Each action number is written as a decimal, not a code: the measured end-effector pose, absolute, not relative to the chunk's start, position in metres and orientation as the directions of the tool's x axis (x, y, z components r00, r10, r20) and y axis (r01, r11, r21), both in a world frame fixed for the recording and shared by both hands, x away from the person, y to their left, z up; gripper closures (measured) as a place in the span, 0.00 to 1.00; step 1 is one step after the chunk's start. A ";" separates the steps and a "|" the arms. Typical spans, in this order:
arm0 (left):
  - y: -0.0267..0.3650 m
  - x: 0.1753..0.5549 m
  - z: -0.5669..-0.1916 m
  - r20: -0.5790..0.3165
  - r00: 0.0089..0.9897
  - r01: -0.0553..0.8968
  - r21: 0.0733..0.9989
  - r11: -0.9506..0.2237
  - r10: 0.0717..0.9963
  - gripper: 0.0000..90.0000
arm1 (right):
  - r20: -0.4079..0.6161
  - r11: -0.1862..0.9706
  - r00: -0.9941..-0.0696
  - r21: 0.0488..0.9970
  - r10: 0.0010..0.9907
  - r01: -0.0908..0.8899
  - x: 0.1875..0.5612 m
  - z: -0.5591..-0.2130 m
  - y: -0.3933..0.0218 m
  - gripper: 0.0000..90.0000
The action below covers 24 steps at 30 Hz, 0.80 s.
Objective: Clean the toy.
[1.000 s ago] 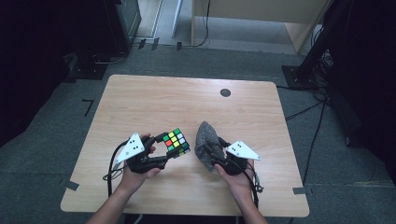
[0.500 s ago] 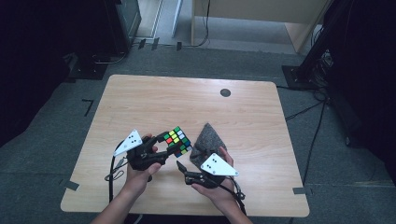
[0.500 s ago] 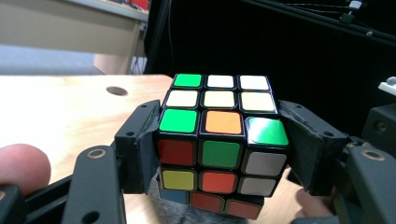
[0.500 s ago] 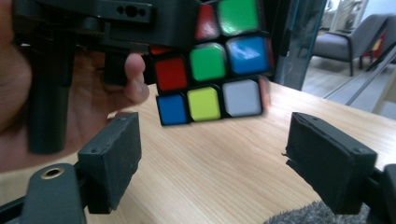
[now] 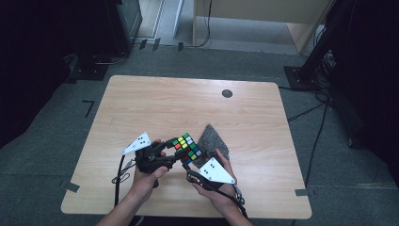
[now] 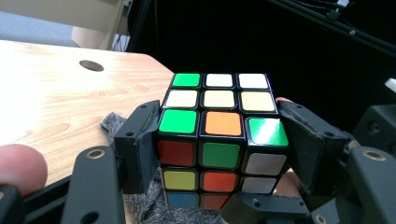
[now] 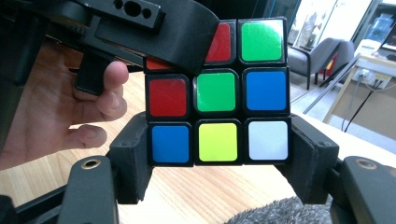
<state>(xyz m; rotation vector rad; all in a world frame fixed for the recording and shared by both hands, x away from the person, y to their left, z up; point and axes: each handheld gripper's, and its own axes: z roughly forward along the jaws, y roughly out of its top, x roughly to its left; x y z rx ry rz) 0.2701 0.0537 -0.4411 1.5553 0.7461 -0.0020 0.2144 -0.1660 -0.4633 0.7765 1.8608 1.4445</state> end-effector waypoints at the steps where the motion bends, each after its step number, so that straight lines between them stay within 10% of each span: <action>1: 0.054 0.271 -0.441 -0.414 0.793 0.439 0.897 0.051 0.447 0.38 | -0.126 0.216 -0.622 0.974 0.773 0.072 0.215 -0.463 -0.167 0.39; 15: 0.074 0.275 -0.439 -0.164 0.859 0.214 0.976 -0.049 0.484 0.34 | 0.029 0.161 -0.639 0.958 0.769 0.237 0.229 -0.451 -0.197 0.39; 24: 0.051 0.264 -0.457 0.157 0.864 0.037 0.928 -0.371 0.479 0.26 | 0.159 0.101 -0.656 0.935 0.738 0.339 0.230 -0.438 -0.204 0.38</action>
